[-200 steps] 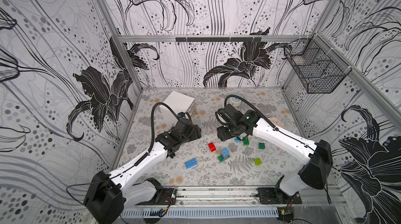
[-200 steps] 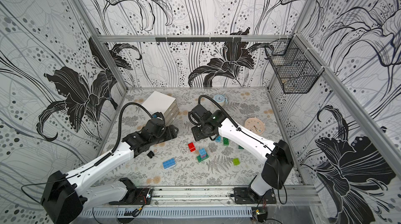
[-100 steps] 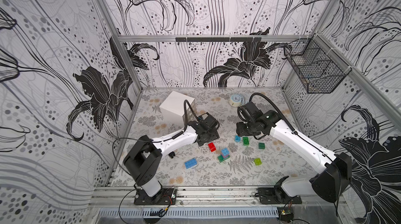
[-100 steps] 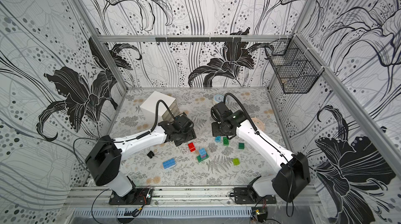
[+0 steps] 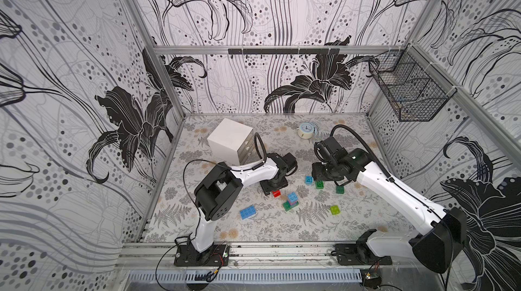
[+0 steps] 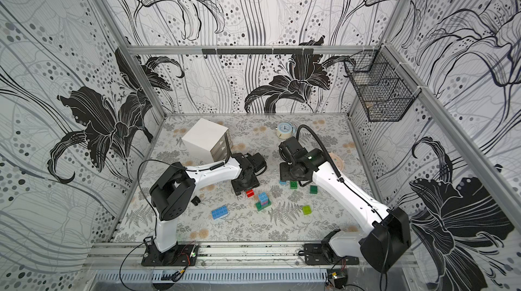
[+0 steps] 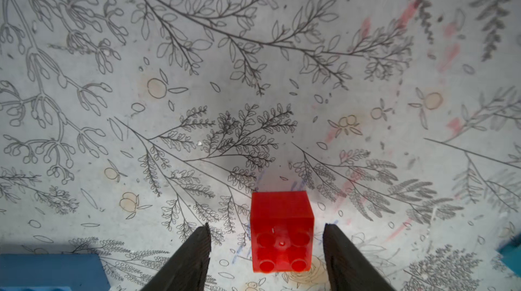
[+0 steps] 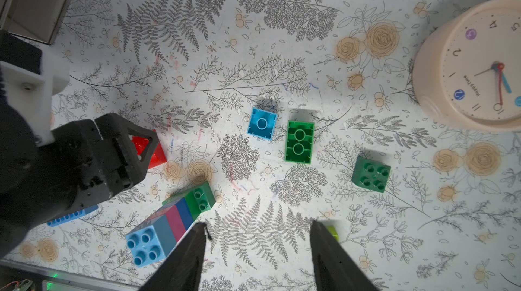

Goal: Assemble the number 1 with lego
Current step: Pick up the lego brick from the center of the board, then assemble the lego brick with the lego brick.

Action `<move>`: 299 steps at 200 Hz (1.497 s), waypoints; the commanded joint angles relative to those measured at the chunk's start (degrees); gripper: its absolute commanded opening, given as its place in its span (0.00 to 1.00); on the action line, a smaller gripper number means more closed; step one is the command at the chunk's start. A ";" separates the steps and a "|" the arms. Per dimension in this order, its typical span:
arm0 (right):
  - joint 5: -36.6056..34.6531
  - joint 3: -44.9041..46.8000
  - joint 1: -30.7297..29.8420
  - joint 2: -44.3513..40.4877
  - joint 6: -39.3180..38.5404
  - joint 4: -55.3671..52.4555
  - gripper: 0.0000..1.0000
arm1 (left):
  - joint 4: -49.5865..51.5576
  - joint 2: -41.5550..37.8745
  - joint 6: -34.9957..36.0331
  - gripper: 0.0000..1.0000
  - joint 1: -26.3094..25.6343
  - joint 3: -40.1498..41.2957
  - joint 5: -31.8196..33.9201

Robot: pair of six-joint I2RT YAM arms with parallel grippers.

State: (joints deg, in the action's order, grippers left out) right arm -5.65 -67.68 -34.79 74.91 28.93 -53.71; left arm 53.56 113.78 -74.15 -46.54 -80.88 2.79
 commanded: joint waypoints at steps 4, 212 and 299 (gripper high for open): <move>-0.84 0.80 0.20 -1.08 0.69 -1.00 0.62 | 0.59 1.35 -0.16 0.59 0.29 -1.77 -0.99; -0.25 2.39 2.71 -4.52 -0.72 -2.92 0.60 | -4.08 -26.14 70.05 0.00 -2.44 5.42 -11.05; 1.01 7.34 3.76 -9.91 1.96 -4.11 0.58 | 14.86 -11.03 72.14 0.00 -11.86 -12.93 -4.81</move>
State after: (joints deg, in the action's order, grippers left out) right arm -5.13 -61.47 -31.33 66.67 29.36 -55.88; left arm 62.26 99.15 -1.87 -58.39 -89.80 -5.58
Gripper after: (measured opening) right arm 0.585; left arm 0.333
